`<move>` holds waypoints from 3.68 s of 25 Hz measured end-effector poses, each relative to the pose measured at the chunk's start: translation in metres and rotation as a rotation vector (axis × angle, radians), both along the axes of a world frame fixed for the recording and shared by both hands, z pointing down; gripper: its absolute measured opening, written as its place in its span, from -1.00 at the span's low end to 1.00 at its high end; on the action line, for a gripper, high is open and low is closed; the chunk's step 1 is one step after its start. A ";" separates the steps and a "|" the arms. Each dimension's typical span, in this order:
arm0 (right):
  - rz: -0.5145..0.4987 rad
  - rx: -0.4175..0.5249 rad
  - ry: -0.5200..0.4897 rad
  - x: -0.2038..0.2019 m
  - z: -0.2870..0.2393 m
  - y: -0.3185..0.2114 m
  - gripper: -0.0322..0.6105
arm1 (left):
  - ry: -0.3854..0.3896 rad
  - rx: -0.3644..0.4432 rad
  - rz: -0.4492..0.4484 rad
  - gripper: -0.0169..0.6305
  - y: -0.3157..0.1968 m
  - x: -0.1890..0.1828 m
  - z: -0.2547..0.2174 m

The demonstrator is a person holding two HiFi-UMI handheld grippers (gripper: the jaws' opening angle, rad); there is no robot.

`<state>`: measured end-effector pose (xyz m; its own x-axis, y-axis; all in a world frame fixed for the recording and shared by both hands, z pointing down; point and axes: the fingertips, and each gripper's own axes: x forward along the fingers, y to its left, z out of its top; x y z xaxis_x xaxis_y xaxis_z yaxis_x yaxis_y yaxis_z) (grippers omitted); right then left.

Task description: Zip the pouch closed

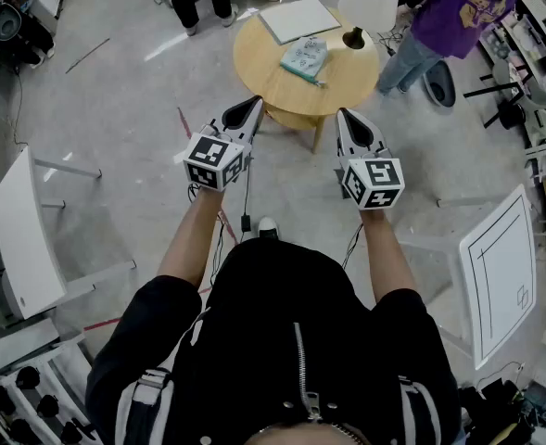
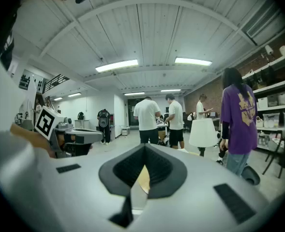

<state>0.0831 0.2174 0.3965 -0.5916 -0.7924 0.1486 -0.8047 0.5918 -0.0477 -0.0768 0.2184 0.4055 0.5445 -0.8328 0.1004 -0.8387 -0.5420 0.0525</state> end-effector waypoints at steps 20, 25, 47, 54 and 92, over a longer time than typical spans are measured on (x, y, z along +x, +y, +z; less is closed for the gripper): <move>0.015 -0.098 0.029 -0.018 0.041 -0.066 -0.89 | 0.011 -0.069 0.098 -0.95 -0.081 -0.013 0.041; 0.017 -0.110 0.041 -0.018 0.058 -0.110 -0.89 | 0.003 -0.086 0.108 -0.95 -0.126 -0.011 0.052; -0.098 -0.133 0.049 -0.043 0.080 -0.377 -0.89 | -0.005 -0.159 0.083 -0.95 -0.379 -0.009 0.069; -0.104 -0.142 0.060 -0.047 0.089 -0.397 -0.89 | 0.003 -0.171 0.110 -0.95 -0.404 -0.006 0.076; -0.651 -0.349 0.952 -0.001 0.366 -0.296 -0.46 | -0.008 -0.410 0.047 -0.95 -0.359 -0.034 0.176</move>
<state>0.0820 -0.0789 0.7629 -0.4018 -0.2161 0.8898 -0.1597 0.9734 0.1643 -0.1109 -0.1403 0.5817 0.5785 -0.6971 0.4234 -0.8150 -0.5150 0.2656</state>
